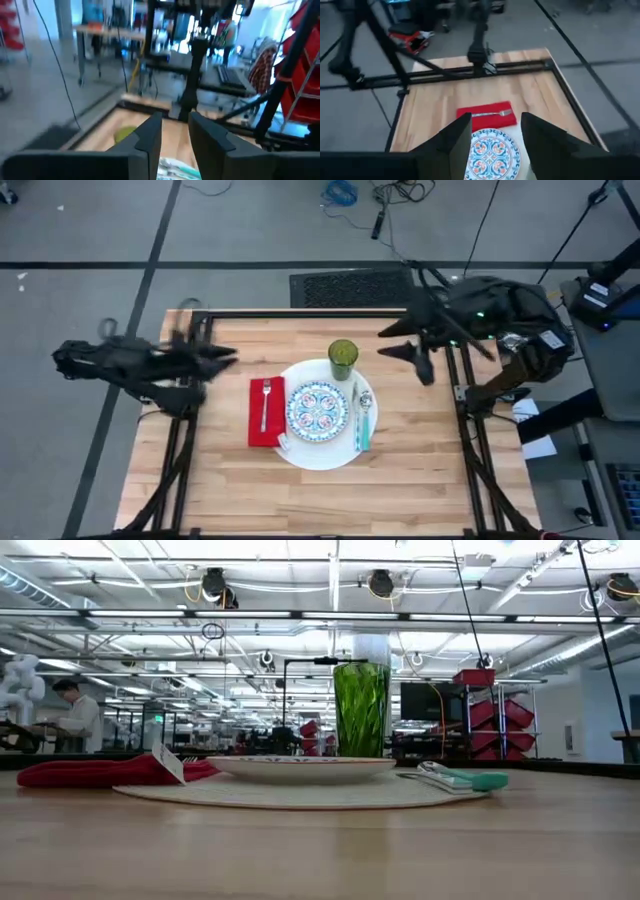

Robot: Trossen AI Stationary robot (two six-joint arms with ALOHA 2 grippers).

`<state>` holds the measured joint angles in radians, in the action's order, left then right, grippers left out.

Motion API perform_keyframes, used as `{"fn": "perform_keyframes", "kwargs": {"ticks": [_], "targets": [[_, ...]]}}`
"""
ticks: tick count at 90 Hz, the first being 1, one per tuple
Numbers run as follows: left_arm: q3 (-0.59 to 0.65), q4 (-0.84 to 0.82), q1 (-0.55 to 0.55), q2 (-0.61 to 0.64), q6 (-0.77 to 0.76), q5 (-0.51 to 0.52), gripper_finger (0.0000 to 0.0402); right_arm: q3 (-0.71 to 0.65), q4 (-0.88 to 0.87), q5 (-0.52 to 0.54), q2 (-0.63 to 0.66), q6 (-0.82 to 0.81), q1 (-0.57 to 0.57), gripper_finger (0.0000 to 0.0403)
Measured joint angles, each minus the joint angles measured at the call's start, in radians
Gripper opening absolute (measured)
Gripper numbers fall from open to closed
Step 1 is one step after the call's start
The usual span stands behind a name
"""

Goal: Set table place
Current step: Return to Home Position

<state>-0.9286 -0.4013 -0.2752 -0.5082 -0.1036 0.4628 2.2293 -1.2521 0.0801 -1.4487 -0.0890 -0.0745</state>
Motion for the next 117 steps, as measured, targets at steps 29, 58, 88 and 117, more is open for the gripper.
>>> {"fn": "perform_keyframes", "kwargs": {"ticks": [29, 58, 88, 117], "targets": [[0.349, 0.171, 0.000, 0.269, -0.100, 0.003, 0.0083, -0.665, 0.378, -0.030, 0.362, 0.057, -0.002, 0.0157], [0.466, 0.320, 0.000, 0.393, -0.122, 0.006, 0.0083, -1.479, 0.969, -0.259, 0.842, -0.062, 0.125, 0.0158], [0.466, 0.291, 0.000, 0.397, -0.124, 0.016, 0.0083, -1.836, 1.142, -0.266, 1.182, -0.139, 0.140, 0.0158], [0.466, 0.077, 0.001, 0.398, 0.005, -0.068, 0.0083, -2.038, 1.171, -0.276, 1.383, -0.176, 0.138, 0.0158]]}}
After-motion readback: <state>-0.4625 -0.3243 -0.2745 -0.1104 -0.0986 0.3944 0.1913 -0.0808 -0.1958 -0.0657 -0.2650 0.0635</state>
